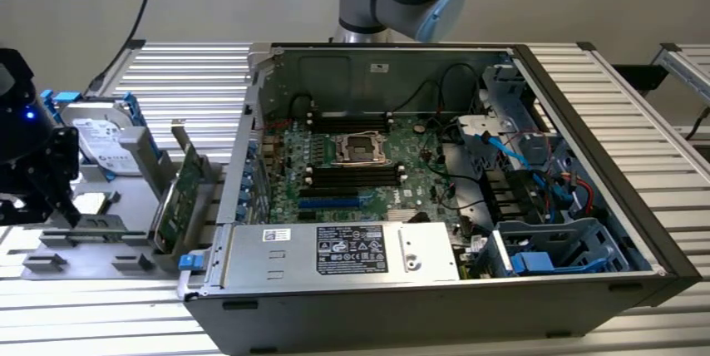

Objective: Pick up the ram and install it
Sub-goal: 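Pick up the ram and move it above insertion slot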

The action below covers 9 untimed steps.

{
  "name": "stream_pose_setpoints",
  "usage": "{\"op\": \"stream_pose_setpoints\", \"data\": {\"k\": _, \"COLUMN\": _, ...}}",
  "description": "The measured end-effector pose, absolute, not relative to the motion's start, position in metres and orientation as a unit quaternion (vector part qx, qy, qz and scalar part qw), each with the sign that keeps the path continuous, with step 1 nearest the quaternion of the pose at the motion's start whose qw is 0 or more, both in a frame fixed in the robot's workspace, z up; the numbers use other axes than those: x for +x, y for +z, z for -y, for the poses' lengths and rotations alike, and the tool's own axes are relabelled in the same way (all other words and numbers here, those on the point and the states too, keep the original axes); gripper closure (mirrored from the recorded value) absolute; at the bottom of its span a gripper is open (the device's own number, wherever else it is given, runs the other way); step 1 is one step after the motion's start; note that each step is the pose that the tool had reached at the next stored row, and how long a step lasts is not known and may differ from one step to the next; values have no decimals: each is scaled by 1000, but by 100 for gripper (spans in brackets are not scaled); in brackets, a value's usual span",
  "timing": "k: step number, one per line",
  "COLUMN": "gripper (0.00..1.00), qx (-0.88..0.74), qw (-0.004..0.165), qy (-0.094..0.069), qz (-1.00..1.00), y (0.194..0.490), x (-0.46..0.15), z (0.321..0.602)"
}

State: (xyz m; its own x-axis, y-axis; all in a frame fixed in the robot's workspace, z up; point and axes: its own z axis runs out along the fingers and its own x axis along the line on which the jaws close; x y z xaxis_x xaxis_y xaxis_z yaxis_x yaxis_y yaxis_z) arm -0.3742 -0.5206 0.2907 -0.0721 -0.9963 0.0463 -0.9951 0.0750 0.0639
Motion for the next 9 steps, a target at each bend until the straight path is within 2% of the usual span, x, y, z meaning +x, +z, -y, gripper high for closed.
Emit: {"op": "stream_pose_setpoints", "data": {"k": 9, "gripper": 86, "qx": 680, "qw": 51, "qy": -19, "qz": 731, "y": 327, "x": -338, "z": 521}}
